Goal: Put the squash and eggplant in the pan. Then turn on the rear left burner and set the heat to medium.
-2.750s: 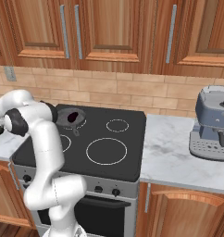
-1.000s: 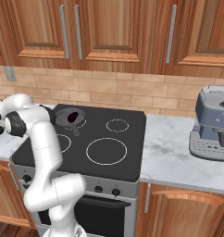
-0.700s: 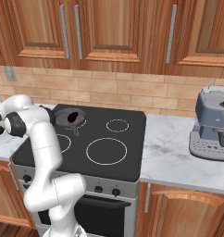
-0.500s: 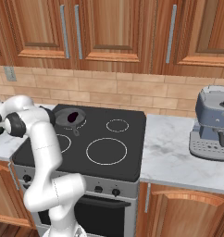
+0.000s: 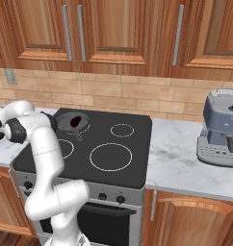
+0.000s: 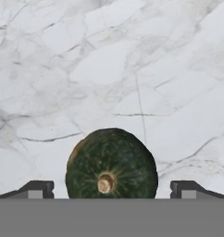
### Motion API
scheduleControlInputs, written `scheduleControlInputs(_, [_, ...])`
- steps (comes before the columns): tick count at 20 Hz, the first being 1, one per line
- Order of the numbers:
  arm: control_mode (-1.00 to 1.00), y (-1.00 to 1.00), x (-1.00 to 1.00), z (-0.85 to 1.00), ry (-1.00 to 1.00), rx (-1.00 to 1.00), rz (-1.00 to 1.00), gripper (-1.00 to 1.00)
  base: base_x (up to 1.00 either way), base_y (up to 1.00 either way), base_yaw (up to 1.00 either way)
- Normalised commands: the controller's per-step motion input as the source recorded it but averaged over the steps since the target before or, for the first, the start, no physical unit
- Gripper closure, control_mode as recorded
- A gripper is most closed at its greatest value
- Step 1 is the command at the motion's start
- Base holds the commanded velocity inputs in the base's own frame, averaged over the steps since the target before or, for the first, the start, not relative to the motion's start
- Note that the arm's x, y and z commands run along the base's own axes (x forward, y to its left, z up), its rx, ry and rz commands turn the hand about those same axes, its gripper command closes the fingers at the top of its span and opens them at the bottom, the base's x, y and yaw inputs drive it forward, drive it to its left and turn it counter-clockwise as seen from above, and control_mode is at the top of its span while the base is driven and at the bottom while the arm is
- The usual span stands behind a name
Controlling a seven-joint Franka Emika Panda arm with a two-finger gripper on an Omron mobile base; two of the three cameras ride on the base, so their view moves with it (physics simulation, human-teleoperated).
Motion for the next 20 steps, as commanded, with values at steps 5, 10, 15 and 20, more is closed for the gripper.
scheduleControlInputs(5, [-1.0, 0.01, 0.09, -0.17, 0.0, 0.0, 0.0, -1.0, 0.0, 0.0, 0.0])
scheduleControlInputs(10, [-1.0, 0.0, 0.05, -0.21, 0.0, 0.0, 0.0, -1.0, 0.0, 0.0, 0.0])
scheduleControlInputs(15, [-1.0, 0.0, 0.0, -0.06, 0.0, 0.0, 0.0, -1.0, 0.0, 0.0, 0.0])
scheduleControlInputs(20, [-1.0, 0.0, 0.0, 0.0, 0.0, 0.0, 0.0, -1.0, 0.0, 0.0, 0.0])
